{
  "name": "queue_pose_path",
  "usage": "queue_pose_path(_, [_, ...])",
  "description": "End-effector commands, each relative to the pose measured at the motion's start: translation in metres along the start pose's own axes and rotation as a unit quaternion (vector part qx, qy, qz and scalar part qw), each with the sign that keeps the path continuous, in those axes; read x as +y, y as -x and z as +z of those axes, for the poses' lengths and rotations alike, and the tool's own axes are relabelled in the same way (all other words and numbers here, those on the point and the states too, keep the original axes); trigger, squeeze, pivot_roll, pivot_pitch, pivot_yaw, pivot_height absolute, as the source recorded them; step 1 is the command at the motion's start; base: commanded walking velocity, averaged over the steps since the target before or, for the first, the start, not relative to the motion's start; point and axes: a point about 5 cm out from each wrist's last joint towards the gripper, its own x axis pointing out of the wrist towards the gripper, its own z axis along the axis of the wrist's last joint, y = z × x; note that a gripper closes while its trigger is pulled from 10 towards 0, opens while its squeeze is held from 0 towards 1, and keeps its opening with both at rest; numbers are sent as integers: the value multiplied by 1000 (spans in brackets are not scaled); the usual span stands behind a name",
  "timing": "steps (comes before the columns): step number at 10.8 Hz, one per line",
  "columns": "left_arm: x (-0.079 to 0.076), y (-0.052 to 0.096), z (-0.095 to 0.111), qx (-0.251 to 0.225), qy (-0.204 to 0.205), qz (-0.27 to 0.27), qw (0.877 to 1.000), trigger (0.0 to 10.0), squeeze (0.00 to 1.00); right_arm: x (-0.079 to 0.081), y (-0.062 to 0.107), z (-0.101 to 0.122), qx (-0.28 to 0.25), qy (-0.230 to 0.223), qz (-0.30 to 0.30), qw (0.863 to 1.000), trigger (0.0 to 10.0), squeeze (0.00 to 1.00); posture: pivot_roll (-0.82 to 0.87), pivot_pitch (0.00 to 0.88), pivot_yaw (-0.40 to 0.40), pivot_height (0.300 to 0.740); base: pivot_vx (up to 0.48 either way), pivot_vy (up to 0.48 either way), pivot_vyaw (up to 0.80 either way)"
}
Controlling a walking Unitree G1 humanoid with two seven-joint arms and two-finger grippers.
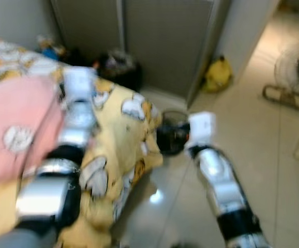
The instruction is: Clean up the room
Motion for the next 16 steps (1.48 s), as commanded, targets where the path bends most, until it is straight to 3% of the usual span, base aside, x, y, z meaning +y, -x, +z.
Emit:
queue_pose_path(1, [-9,0,3,4,8,-8,1000,10000,0,-11,2,2,-2,5,-16,1000,10000,0,-175,69,10,740,0,476,0])
queue_pose_path(4, [-8,-7,9,22,-25,-20,999,10000,0,-8,3,1,0,3,-12,1000,10000,0,-176,79,15,740,0,159,0])
queue_pose_path(6, [6,-15,14,46,-41,-15,998,10000,0,-6,7,0,-1,0,-13,1000,10000,0,-190,88,26,740,0,0,0])
queue_pose_path(7, [17,-18,11,81,-24,-15,996,10000,0,-4,13,2,-4,-5,-15,1000,10000,0,-209,114,48,740,0,0,0])
queue_pose_path(9, [23,-20,11,96,-38,-6,995,10000,0,2,22,6,-10,-14,-20,1000,10000,0,-238,155,75,740,0,0,0])
queue_pose_path(12, [30,-19,4,118,-20,10,993,10000,0,2,38,2,6,-23,-33,999,10000,0,-259,205,91,740,0,0,0])
queue_pose_path(16, [47,-16,-10,139,-46,45,988,10000,0,8,51,4,16,-33,-39,999,10000,0,-271,245,99,740,0,0,0])
